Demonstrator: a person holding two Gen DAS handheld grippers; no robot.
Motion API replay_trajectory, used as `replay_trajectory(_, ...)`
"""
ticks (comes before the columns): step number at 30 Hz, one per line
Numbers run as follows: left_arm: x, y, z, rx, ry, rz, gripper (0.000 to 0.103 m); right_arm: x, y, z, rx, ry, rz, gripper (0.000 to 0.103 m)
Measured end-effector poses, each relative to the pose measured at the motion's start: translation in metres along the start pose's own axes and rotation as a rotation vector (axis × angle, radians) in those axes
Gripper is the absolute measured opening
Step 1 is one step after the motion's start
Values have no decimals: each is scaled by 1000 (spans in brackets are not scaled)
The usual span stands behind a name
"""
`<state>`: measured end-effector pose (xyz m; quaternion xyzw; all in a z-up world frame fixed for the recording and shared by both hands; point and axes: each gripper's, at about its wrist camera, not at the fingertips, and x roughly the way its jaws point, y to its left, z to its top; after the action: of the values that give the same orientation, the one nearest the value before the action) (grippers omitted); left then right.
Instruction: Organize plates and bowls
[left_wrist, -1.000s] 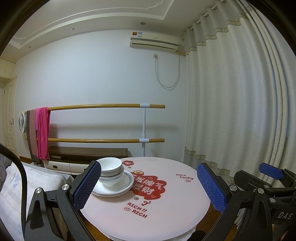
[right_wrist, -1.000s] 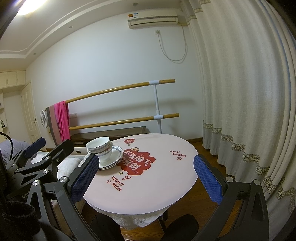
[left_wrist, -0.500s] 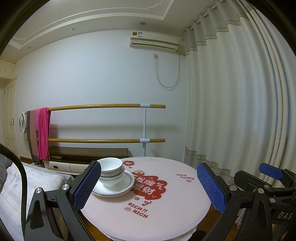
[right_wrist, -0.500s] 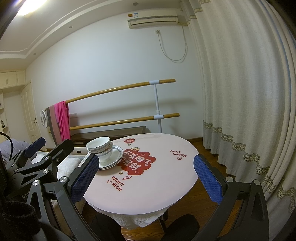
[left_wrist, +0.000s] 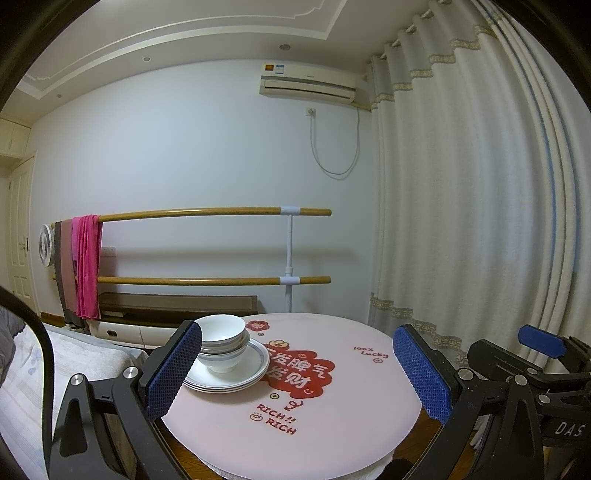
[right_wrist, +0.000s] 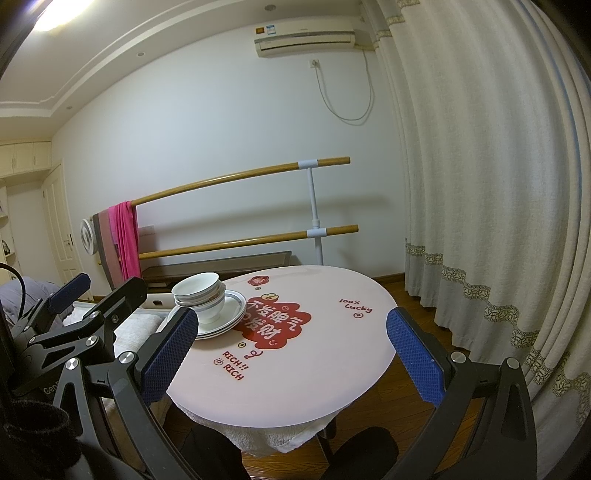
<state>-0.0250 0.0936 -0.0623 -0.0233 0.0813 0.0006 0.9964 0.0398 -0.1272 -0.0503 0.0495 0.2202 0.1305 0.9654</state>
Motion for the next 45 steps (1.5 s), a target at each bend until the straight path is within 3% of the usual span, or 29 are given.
replay_trajectory(45,1,1,0,2,1,1,102,0,1,-3,-2,4,3,103)
